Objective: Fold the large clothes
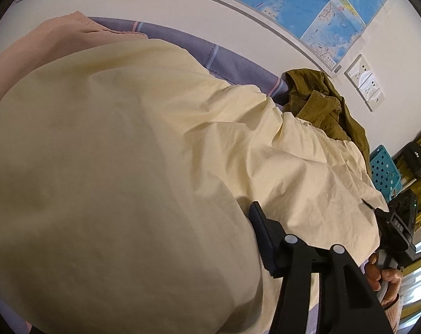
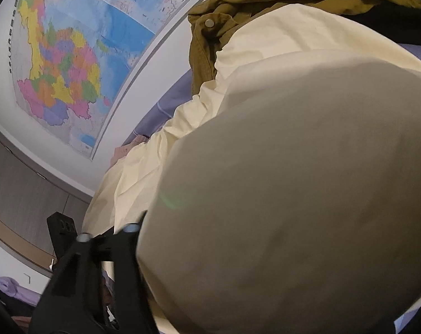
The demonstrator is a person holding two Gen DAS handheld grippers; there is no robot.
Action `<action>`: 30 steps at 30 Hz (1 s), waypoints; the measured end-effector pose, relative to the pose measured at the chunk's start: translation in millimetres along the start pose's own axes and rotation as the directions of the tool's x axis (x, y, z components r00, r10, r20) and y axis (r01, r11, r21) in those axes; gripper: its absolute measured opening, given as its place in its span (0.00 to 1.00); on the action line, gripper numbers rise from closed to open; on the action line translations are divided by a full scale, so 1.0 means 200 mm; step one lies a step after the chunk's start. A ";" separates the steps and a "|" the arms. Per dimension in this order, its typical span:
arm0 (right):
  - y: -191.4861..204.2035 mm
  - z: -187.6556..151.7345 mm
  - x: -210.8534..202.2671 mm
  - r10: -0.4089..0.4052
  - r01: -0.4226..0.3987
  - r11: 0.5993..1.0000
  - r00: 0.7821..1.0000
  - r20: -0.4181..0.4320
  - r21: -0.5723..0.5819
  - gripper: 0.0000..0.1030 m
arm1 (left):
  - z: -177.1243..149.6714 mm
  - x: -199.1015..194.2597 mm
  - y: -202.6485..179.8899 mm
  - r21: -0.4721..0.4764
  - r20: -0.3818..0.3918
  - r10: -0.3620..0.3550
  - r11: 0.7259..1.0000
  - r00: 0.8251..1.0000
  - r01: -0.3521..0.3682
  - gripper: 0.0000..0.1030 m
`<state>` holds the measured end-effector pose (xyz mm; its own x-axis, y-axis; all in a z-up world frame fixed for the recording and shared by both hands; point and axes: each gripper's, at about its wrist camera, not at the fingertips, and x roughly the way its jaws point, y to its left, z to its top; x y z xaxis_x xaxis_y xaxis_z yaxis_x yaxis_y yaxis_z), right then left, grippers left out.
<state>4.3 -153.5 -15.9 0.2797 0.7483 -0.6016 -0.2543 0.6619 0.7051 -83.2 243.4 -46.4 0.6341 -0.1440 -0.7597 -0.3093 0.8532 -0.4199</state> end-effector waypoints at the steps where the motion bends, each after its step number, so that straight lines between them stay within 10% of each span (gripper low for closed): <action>1: 0.00 0.00 -0.01 0.012 -0.012 1.000 1.000 0.004 0.005 0.36 | 0.00 -0.01 0.00 0.001 -0.001 0.003 1.000 1.000 -0.003 0.47; 8: 0.24 0.08 -0.14 0.088 -0.083 0.989 0.996 0.035 -0.123 0.19 | 0.10 -0.14 -0.06 0.066 0.032 -0.006 0.998 0.999 0.003 0.18; 20: 0.90 0.41 -0.27 0.270 -0.197 0.899 0.952 0.141 -0.392 0.17 | 0.65 -0.69 -0.09 0.184 0.243 -0.107 0.981 0.964 0.062 0.13; 30: 1.45 0.64 0.47 0.410 -0.354 0.820 0.912 0.028 -0.450 0.17 | 1.15 -0.97 0.41 0.062 0.453 0.158 0.976 0.877 -0.208 0.13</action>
<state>74.7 104.5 179.9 0.1770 0.9523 -0.2487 -0.7242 0.2972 0.6222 -68.1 457.2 180.1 0.8287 0.2351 -0.5079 -0.3893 0.8941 -0.2213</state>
